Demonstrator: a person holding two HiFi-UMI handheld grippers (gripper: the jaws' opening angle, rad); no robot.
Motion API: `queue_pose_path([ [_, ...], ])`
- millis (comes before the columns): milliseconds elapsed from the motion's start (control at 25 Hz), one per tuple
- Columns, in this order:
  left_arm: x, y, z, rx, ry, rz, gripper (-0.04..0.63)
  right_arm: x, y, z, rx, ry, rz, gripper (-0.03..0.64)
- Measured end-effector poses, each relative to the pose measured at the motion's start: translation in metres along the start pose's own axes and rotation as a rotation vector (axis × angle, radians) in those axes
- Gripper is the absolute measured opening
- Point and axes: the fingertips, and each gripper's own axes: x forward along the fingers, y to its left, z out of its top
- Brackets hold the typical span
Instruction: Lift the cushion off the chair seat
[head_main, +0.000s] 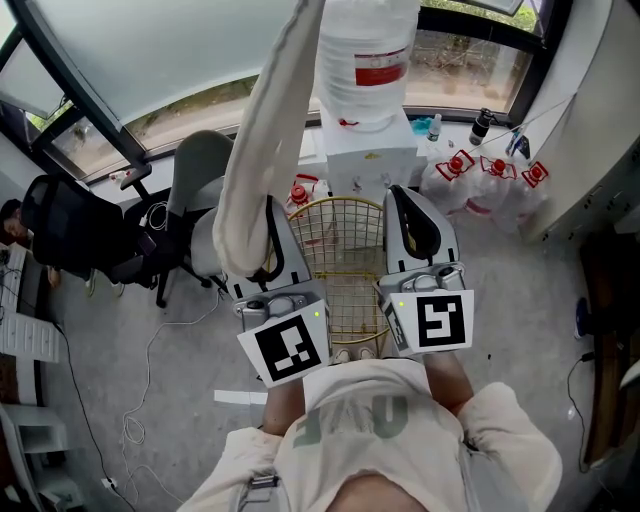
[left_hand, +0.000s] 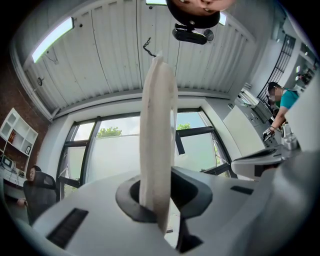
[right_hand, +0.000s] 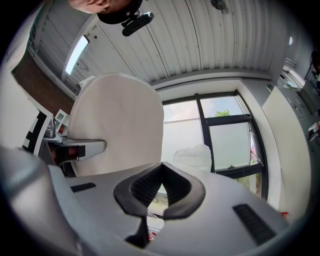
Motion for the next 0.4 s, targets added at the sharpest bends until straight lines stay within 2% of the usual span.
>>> queue_pose_path([
  [400,0.0037,-0.0009,-0.0079,-0.011,0.013,0.000,0.046,0.0035,0.0033,-0.0033,-0.010,0.005,0.024,0.015],
])
